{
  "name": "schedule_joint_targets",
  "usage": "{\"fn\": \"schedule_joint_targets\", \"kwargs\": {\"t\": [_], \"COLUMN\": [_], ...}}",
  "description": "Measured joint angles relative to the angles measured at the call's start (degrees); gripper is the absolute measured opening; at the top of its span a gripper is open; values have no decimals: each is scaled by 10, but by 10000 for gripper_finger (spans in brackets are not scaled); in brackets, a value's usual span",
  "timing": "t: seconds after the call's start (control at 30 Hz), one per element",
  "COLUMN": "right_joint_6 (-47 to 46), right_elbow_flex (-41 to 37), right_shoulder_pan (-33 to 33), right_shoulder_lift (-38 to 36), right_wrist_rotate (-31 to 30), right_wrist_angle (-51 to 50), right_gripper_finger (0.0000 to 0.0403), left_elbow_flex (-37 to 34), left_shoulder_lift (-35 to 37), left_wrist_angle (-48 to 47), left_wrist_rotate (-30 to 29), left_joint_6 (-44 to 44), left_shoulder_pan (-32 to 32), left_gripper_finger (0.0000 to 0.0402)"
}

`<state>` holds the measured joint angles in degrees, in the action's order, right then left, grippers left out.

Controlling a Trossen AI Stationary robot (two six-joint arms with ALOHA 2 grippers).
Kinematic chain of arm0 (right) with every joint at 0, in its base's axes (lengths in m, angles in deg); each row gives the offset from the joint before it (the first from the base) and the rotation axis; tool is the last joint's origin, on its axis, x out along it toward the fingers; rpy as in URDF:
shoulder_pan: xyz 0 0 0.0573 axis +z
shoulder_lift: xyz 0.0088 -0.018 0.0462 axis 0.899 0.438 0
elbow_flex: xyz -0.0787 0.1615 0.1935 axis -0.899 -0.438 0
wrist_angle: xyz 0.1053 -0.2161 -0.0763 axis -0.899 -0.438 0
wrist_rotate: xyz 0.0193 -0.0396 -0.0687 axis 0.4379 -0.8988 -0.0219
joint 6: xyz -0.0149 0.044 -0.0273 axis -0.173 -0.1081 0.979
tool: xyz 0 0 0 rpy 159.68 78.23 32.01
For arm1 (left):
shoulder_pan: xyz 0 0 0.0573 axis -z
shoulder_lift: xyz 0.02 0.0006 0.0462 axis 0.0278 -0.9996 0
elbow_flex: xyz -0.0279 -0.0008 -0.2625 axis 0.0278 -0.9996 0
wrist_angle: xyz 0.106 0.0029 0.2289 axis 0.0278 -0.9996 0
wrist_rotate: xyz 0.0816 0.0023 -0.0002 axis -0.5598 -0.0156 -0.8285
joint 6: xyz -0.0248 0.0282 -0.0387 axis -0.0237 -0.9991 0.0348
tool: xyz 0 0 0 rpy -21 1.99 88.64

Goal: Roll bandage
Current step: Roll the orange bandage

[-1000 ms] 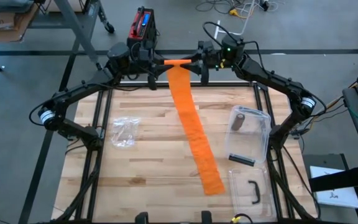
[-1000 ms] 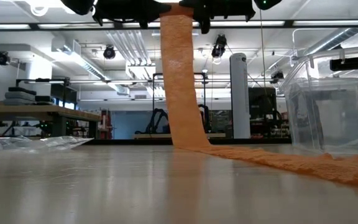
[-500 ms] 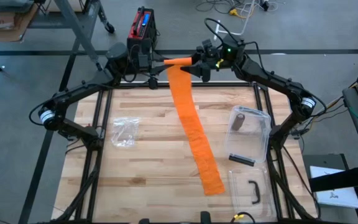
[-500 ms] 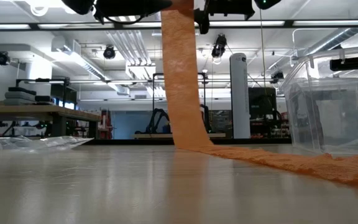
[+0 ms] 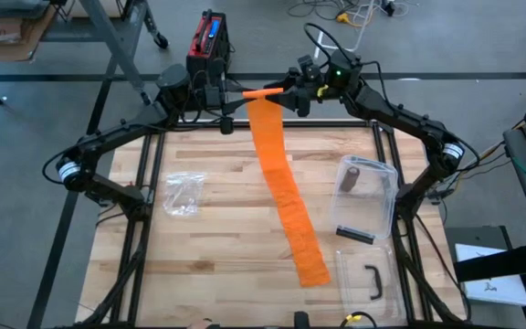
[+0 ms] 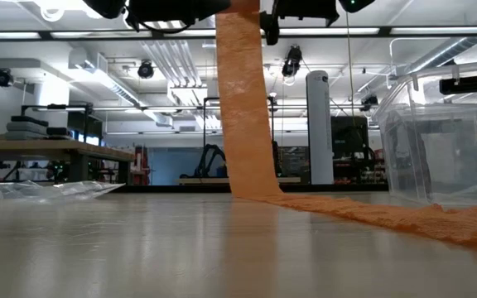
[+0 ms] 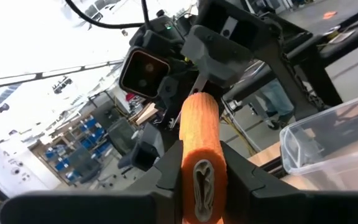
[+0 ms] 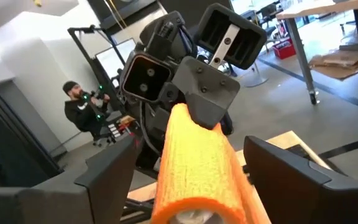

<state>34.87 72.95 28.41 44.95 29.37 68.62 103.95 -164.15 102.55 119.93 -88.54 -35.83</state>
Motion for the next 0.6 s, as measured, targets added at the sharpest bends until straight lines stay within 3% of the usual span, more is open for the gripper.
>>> {"fn": "schedule_joint_targets", "kwargs": {"t": [0.6], "right_joint_6": [-29], "right_elbow_flex": [0], "right_shoulder_pan": [0], "right_shoulder_lift": [1], "right_wrist_rotate": [-6], "right_wrist_angle": [1], "right_gripper_finger": [221], "left_elbow_flex": [-1], "left_shoulder_lift": [-1], "left_wrist_angle": [1], "left_wrist_rotate": [-40], "left_joint_6": [-45], "left_shoulder_pan": [1], "left_gripper_finger": [63]}}
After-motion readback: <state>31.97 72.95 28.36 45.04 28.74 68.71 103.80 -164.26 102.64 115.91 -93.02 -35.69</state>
